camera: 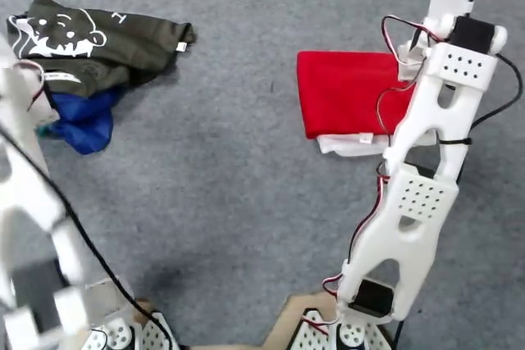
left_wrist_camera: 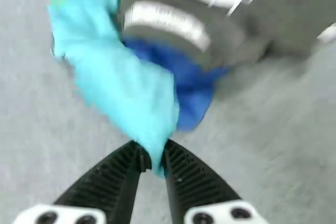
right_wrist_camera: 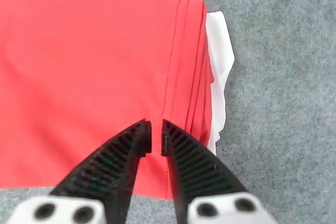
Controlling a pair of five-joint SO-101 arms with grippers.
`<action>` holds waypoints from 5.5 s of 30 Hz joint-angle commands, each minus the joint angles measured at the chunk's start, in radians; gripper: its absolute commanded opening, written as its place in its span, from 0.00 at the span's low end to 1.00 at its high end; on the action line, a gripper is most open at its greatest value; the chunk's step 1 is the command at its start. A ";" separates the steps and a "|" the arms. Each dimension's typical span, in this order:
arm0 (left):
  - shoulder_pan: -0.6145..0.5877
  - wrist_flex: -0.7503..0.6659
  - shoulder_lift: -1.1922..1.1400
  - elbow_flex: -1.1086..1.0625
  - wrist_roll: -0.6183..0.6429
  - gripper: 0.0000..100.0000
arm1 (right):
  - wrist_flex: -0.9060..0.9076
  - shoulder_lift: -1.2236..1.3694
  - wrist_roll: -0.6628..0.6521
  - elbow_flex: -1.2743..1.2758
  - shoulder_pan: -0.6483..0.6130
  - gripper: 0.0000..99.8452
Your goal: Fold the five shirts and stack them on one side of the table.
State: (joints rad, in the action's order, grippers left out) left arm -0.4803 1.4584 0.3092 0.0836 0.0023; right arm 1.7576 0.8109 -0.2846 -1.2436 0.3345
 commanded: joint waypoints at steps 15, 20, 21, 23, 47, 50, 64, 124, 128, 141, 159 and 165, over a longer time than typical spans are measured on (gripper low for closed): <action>1.049 -0.077 0.647 0.053 -0.015 0.03 | 0.009 -0.070 0.006 -0.033 -0.018 0.05; 1.336 -0.063 0.582 0.051 -0.009 0.03 | 0.009 -0.068 0.006 -0.033 -0.057 0.05; 1.365 -0.055 0.563 0.053 -0.009 0.03 | 0.009 -0.070 0.006 -0.033 -0.071 0.05; 1.382 -0.051 0.531 0.044 -0.006 0.08 | 0.009 -0.071 0.006 -0.033 -0.107 0.05; -0.171 0.028 0.450 -0.481 0.075 0.25 | 0.006 -0.070 -0.002 0.400 -0.930 0.29; -0.262 -0.029 0.443 -0.573 0.043 0.25 | 0.005 -0.068 0.000 0.446 -1.048 0.29; -0.375 -0.137 0.437 -0.742 0.026 0.25 | -0.049 -0.074 0.005 0.621 -1.115 0.02; 0.489 -0.353 0.224 -0.966 0.097 0.03 | -0.135 -0.823 -0.107 1.254 -0.580 0.10; 0.320 -0.219 0.439 -0.995 0.008 0.03 | -0.210 -0.705 -0.106 1.253 -0.720 0.26; -0.283 0.017 0.706 -0.987 -0.347 0.03 | -0.394 -0.139 0.149 0.704 -1.071 0.38; -0.369 -0.087 0.707 -0.986 -0.345 0.03 | 0.012 0.418 0.210 -0.367 -0.844 0.01; -0.361 -0.166 0.692 -1.012 -0.342 0.03 | 0.012 0.220 0.210 -0.185 -0.692 0.01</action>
State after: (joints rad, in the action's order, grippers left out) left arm -0.8362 1.3357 1.0088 -0.9260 -0.3353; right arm 1.7607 1.1914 -0.0806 -1.5014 -0.4404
